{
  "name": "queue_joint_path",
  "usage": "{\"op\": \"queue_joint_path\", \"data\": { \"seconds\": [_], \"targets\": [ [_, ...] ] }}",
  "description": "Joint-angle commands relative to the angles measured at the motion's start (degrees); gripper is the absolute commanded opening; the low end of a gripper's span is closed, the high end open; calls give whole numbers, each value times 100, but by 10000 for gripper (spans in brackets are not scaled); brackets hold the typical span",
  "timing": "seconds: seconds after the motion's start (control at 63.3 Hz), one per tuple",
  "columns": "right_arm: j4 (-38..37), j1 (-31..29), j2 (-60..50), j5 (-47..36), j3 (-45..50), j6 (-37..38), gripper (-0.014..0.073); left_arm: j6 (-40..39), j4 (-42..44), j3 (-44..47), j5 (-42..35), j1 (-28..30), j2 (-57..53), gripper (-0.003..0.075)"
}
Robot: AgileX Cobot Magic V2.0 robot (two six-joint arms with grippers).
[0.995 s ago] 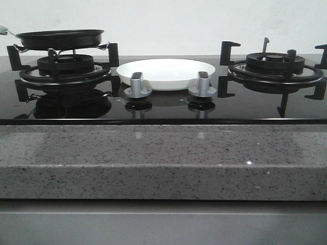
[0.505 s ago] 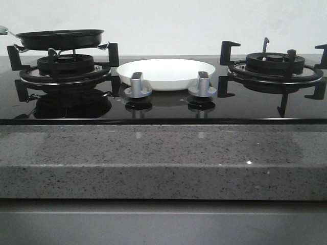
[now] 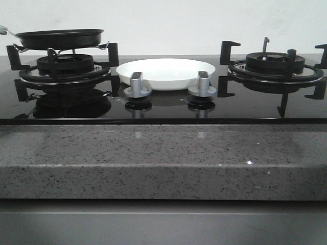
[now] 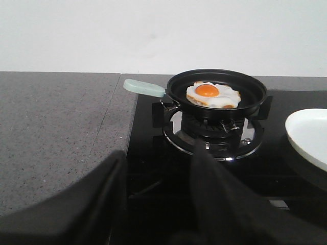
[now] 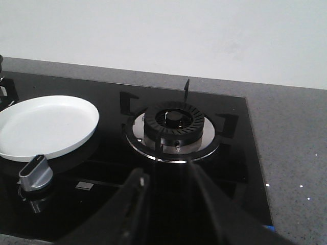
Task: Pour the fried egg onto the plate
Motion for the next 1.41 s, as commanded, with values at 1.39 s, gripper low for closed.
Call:
{"op": "queue_joint_path", "data": {
  "seconds": [1.39],
  "targets": [
    [526,526,3575,1617,-2696,-156,663,-40,-3618,-1602,114,8,2138,641]
  ]
}}
